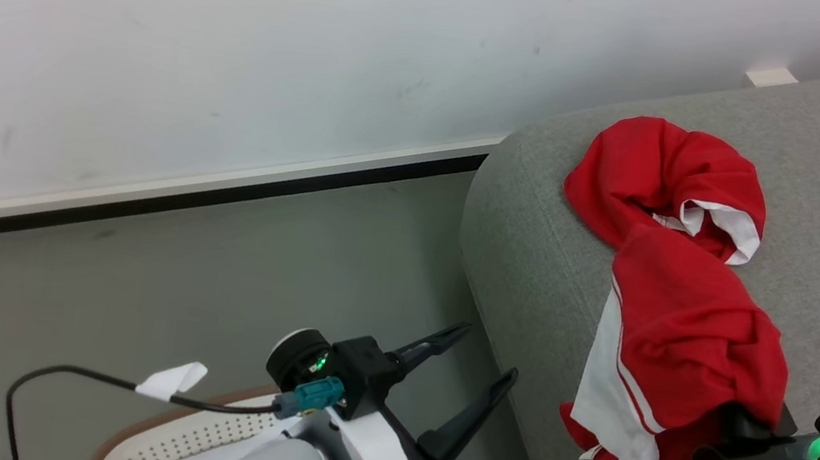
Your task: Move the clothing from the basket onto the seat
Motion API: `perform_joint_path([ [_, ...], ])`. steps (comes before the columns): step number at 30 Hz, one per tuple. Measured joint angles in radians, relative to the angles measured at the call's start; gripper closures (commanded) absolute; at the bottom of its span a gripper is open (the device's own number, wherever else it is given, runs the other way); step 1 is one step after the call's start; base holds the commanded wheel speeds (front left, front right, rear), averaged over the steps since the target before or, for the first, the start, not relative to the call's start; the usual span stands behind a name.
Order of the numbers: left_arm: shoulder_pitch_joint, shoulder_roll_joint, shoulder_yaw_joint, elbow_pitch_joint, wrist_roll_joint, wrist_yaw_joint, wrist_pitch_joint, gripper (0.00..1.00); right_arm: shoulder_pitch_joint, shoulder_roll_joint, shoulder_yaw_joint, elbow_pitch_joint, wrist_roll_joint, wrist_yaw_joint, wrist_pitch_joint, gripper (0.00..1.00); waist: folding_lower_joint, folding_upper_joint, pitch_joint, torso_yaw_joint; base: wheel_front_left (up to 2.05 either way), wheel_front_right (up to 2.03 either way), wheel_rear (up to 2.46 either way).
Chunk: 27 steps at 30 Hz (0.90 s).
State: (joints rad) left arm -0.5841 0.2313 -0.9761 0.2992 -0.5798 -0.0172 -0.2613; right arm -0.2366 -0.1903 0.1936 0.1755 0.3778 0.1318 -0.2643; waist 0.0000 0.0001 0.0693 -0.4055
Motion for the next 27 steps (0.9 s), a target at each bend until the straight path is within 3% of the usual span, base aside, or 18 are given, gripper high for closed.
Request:
perform_joint_path([
  [11,-0.003,0.018,0.007,-0.009,0.016,-0.017,-0.001,0.0,-0.084,-0.053,-0.116,-0.012,-0.02,0.0,0.026,1.0,0.0,0.0,0.065,0.034,0.0,0.0,0.0],
  [17,-0.025,0.066,0.01,-0.035,0.023,-0.026,0.018,0.0,-0.18,-0.117,-0.216,0.005,-0.001,0.0,0.076,1.0,0.0,0.0,0.143,0.061,0.0,0.0,0.0],
  [27,-0.056,0.175,0.031,-0.12,0.035,-0.028,0.055,0.0,-0.408,-0.232,-0.354,0.132,-0.014,0.0,0.17,1.0,0.0001,0.0,0.317,0.114,0.0,0.0,0.0],
])
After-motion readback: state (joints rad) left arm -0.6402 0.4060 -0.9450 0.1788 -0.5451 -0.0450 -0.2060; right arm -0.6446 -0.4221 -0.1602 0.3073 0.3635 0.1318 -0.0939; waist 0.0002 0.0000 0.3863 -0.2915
